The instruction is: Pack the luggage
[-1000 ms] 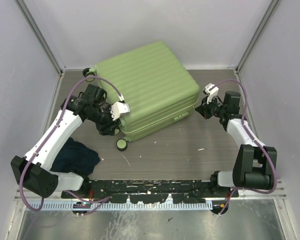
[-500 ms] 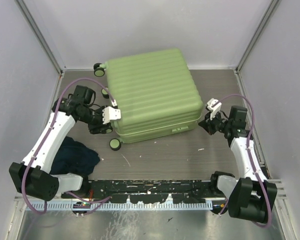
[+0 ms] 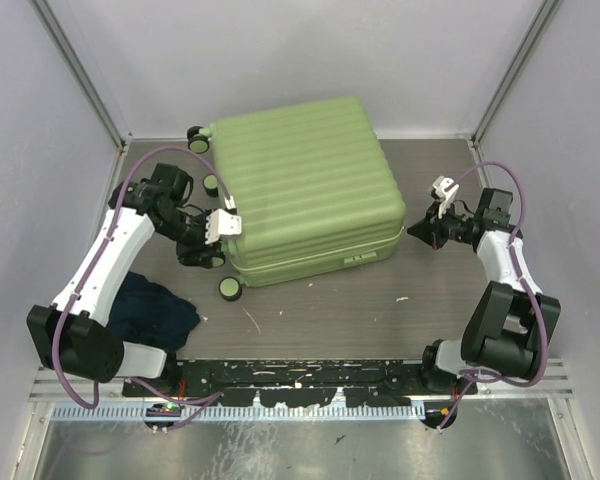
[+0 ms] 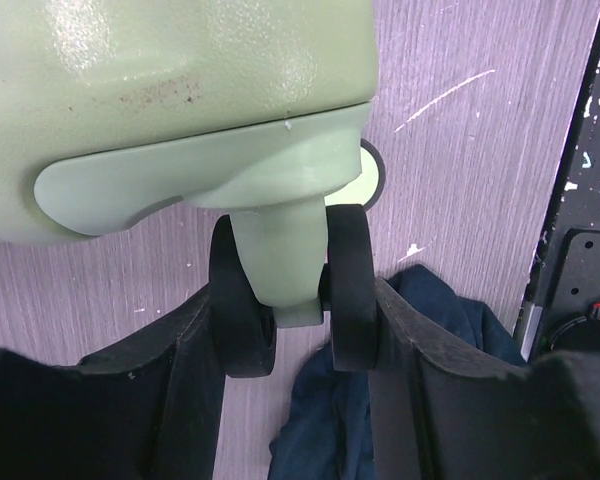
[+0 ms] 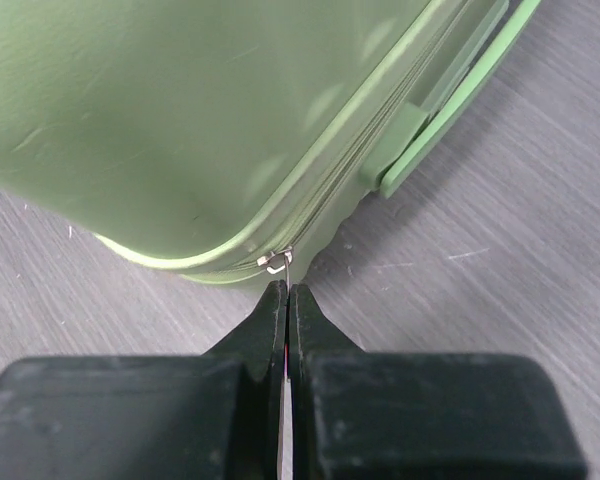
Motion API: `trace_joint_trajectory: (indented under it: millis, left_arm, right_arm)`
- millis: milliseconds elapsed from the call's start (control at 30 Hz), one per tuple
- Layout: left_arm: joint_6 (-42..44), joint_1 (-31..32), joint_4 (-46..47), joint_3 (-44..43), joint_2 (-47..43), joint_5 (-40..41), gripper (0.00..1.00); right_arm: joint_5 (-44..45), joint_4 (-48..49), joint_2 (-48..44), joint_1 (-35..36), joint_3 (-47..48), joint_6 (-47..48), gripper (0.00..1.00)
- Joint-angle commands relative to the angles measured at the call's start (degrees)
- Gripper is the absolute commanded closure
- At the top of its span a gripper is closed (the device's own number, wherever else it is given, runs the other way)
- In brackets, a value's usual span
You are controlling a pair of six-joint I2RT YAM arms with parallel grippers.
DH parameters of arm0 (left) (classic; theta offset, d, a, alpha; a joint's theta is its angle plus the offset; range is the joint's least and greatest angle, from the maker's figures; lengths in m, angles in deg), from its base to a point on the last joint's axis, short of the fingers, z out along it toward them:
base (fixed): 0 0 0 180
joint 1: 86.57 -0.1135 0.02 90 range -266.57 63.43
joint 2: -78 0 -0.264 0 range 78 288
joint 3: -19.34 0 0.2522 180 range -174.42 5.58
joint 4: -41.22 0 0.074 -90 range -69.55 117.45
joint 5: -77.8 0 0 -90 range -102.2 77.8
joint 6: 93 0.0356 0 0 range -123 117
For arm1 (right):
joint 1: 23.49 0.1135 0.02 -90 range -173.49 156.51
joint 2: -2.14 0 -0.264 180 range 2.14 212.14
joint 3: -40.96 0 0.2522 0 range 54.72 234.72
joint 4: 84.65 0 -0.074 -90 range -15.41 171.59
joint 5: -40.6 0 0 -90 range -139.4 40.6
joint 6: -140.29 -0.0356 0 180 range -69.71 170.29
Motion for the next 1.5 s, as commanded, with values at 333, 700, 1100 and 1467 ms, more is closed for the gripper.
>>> trace_joint_trajectory:
  millis: [333, 700, 1100, 1467]
  left_arm:
    - [8.53, -1.32, -11.92, 0.35, 8.19, 17.76, 1.0]
    - [9.08, -1.33, -12.13, -0.51, 10.09, 18.99, 1.0]
    - [1.14, -1.49, -11.99, -8.73, 11.22, 13.07, 0.49]
    - [-15.33, -5.2, -19.46, -18.8, 3.43, -5.72, 0.17]
  right_arm:
    - [-4.14, 29.77, 11.35, 2.02, 10.29, -7.32, 0.99]
    - [-3.68, 47.34, 21.53, 6.14, 17.04, -25.32, 0.99]
    - [-2.61, 54.8, 23.65, 11.48, 14.76, -33.59, 0.99]
    - [-1.33, 51.35, 18.24, 13.2, 7.88, -30.3, 0.99]
